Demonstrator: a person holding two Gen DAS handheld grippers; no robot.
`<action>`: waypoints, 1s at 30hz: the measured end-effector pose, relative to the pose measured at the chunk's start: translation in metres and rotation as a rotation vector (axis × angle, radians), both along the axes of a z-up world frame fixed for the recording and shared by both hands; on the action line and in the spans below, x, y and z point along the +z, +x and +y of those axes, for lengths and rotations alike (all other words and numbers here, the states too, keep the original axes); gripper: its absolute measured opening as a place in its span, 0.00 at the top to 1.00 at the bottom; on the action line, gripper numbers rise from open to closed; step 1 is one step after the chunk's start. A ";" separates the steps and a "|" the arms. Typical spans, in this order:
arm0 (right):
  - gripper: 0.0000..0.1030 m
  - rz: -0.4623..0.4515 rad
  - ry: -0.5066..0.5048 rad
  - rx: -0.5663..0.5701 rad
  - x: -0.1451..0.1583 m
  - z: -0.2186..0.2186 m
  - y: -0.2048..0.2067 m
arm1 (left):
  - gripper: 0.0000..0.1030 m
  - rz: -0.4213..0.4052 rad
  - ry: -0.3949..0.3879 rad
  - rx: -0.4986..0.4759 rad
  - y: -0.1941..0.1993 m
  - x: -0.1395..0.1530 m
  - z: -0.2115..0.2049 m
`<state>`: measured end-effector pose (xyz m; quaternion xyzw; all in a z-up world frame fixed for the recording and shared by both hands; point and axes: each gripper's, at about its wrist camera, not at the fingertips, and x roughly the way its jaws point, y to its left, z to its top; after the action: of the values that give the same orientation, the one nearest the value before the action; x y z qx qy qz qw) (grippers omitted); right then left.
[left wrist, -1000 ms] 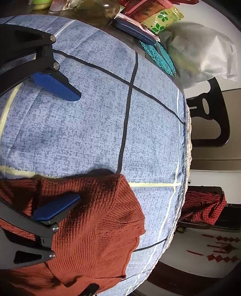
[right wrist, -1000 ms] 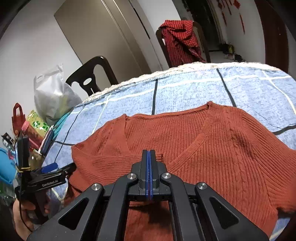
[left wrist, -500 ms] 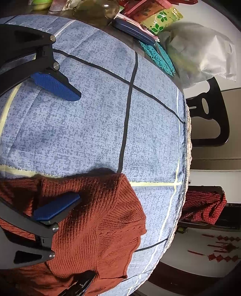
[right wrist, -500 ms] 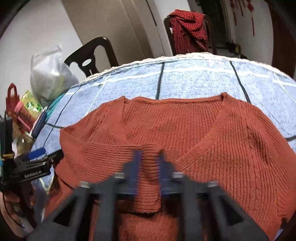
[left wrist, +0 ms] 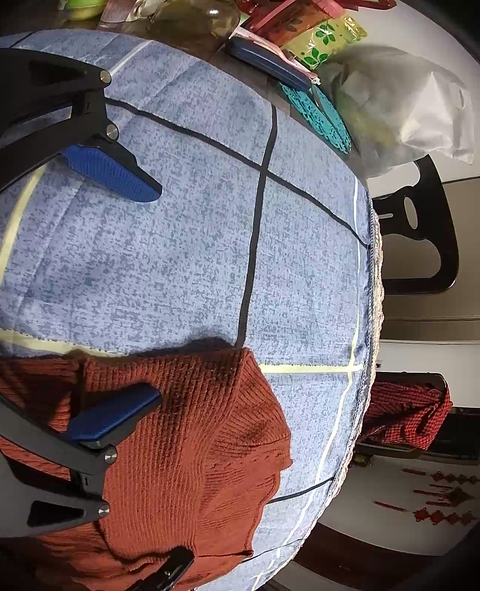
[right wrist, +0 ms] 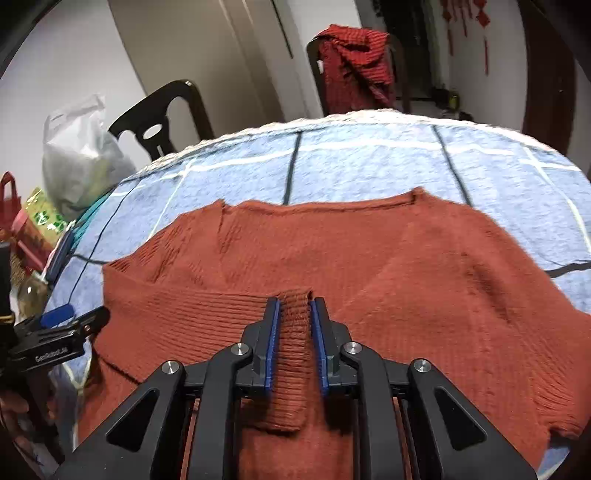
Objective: Fold small clothes
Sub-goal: 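Open the right gripper, then grasp the other sleeve cuff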
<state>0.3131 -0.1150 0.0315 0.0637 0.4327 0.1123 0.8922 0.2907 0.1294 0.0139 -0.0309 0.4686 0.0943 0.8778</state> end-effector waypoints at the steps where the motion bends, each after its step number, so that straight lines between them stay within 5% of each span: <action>1: 0.83 -0.009 -0.005 -0.001 0.003 -0.003 -0.003 | 0.02 -0.005 0.004 -0.004 -0.002 0.003 0.000; 9: 0.68 -0.078 0.012 -0.090 0.035 -0.051 -0.050 | 0.02 -0.088 -0.031 -0.088 -0.031 0.040 -0.019; 16: 0.63 -0.108 -0.083 -0.206 0.048 -0.104 -0.099 | 0.02 -0.139 -0.065 -0.225 -0.052 0.062 -0.068; 30: 0.57 -0.054 -0.207 -0.450 0.045 -0.215 -0.158 | 0.02 -0.117 -0.180 -0.416 -0.060 0.060 -0.159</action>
<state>0.1550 -0.3305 0.0761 0.0637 0.3926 -0.1328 0.9078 0.2309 -0.0295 0.0744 -0.0170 0.4199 -0.1325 0.8977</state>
